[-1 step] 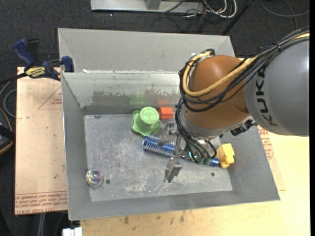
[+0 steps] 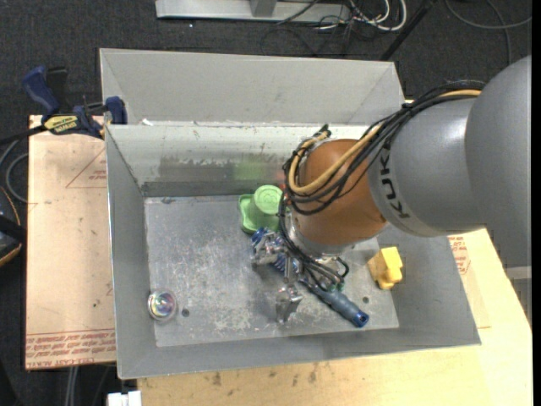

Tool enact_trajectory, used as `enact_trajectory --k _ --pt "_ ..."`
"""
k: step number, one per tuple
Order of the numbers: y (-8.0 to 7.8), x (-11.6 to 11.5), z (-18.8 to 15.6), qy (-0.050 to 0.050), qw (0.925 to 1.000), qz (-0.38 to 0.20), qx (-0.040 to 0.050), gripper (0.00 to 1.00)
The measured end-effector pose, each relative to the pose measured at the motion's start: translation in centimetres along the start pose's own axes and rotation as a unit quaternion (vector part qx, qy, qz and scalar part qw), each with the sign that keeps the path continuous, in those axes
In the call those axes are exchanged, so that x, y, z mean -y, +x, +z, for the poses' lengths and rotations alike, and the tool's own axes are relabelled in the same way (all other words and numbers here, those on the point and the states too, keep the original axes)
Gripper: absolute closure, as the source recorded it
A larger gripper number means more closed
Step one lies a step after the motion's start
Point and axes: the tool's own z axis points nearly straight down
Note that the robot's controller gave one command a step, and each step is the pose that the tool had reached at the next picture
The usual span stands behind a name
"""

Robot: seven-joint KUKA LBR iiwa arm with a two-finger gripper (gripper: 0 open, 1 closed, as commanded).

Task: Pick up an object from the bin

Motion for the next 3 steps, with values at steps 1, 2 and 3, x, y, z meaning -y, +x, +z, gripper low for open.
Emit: enact_trajectory --k 1,2,3 --pt "4.7 8.3 0.7 -0.001 0.9996 0.026 0.011 0.0" --pt "4.2 1.4 -11.3 0.0 0.9976 0.069 0.006 0.0" --pt "0.2 -9.9 -14.0 -0.001 0.9994 0.036 0.0045 0.0"
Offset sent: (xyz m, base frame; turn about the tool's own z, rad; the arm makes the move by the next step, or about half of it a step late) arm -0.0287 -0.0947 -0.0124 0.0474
